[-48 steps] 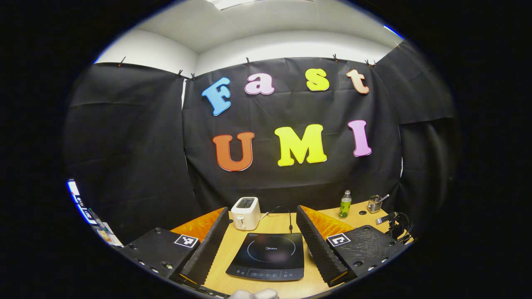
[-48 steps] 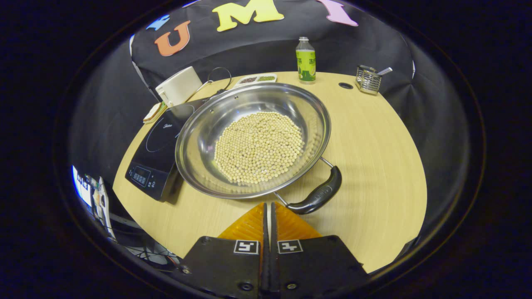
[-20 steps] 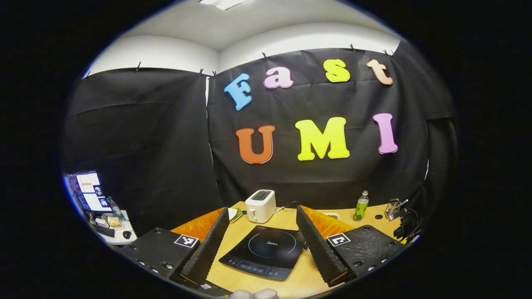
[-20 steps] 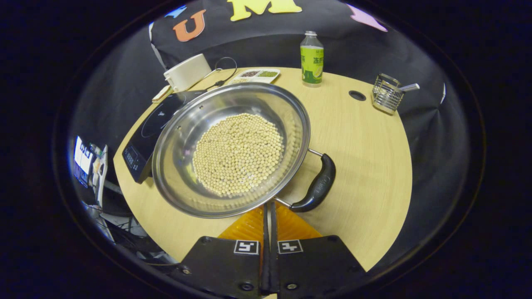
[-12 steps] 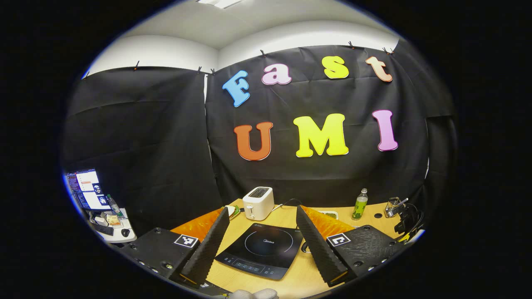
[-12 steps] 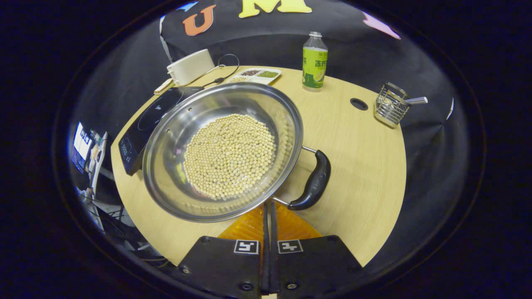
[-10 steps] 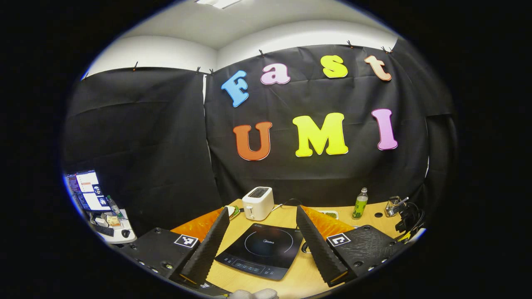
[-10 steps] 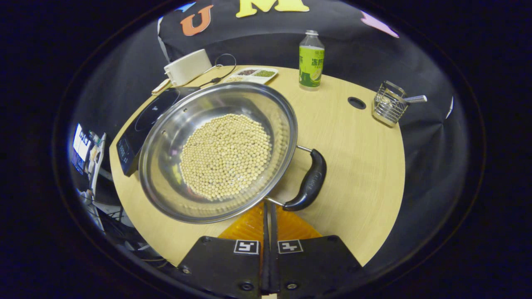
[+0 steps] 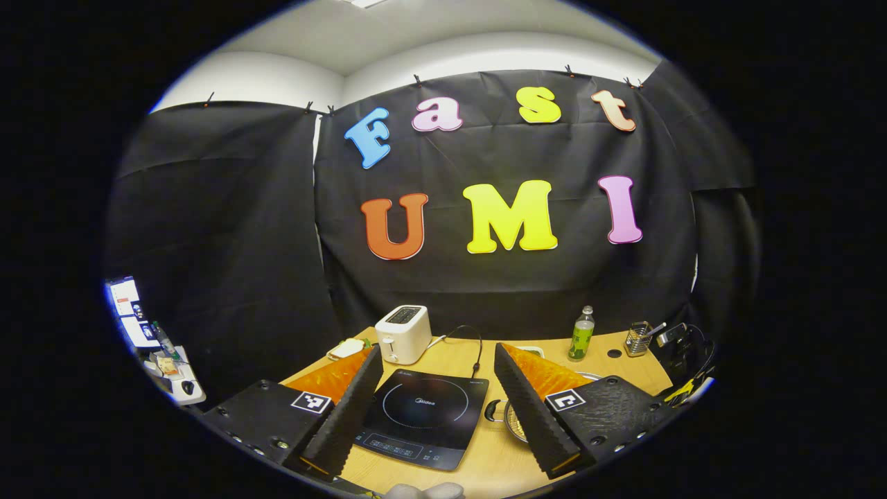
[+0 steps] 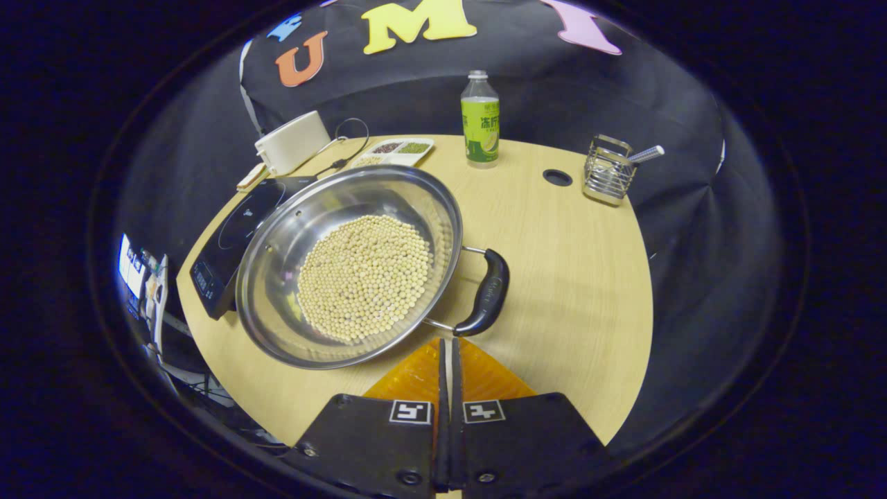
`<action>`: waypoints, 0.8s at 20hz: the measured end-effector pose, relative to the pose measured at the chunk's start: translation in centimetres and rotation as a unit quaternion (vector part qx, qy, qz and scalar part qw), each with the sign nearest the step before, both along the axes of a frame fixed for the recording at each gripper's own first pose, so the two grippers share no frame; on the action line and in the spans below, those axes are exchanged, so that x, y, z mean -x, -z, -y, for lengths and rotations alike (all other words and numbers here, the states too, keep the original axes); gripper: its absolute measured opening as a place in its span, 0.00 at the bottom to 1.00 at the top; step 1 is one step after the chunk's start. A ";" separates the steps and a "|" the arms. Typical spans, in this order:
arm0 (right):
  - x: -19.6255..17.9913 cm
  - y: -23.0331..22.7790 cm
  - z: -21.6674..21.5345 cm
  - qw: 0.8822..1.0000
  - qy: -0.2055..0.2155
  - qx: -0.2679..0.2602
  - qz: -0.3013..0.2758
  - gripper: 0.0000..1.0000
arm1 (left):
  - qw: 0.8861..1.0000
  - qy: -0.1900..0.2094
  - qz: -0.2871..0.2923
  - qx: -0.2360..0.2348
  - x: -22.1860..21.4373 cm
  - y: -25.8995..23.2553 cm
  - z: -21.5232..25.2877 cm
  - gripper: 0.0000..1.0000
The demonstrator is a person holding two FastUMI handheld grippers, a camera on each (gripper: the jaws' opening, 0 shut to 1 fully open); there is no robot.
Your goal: First push the handle of the pot to place it horizontally, then grasp the pot with both hands and set it on the induction cooktop.
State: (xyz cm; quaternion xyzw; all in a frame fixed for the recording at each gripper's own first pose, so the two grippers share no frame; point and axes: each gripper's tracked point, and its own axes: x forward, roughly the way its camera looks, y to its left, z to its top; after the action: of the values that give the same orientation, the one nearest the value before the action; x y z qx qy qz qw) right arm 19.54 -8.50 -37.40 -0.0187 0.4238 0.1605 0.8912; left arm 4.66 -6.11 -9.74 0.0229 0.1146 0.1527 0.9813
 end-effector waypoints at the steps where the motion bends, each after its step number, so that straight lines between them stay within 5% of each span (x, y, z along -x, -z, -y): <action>1: 0.1 -0.5 0.4 1.000 0.008 0.003 0.010 0.04 | 1.000 0.009 -0.004 0.004 -0.5 0.8 0.1 0.96; 3: 0.5 -1.5 1.1 0.999 0.020 0.008 0.028 0.03 | 1.000 0.026 -0.014 0.009 -1.3 2.4 0.2 0.96; 6: 1.6 -3.1 1.5 0.998 0.035 0.002 0.048 0.15 | 0.998 0.051 -0.033 0.012 -2.4 4.8 0.5 0.97; 9: 2.6 -3.9 1.6 0.997 0.046 -0.005 0.059 0.61 | 0.996 0.076 -0.051 0.015 -3.4 7.2 1.2 0.97; 11: 2.6 -4.5 1.7 0.996 0.059 -0.011 0.068 0.77 | 0.993 0.098 -0.066 0.028 -4.0 8.8 2.2 0.96; 16: 2.2 -4.9 1.6 0.992 0.095 -0.035 0.081 0.79 | 0.986 0.127 -0.101 0.046 -5.3 13.0 3.1 0.96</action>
State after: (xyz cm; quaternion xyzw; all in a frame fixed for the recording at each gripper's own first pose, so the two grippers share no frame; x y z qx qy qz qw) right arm 17.30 -10.12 -32.51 0.0397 0.3445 0.0874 0.9339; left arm 9.95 -9.21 -22.70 0.0073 0.2162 0.0185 0.9762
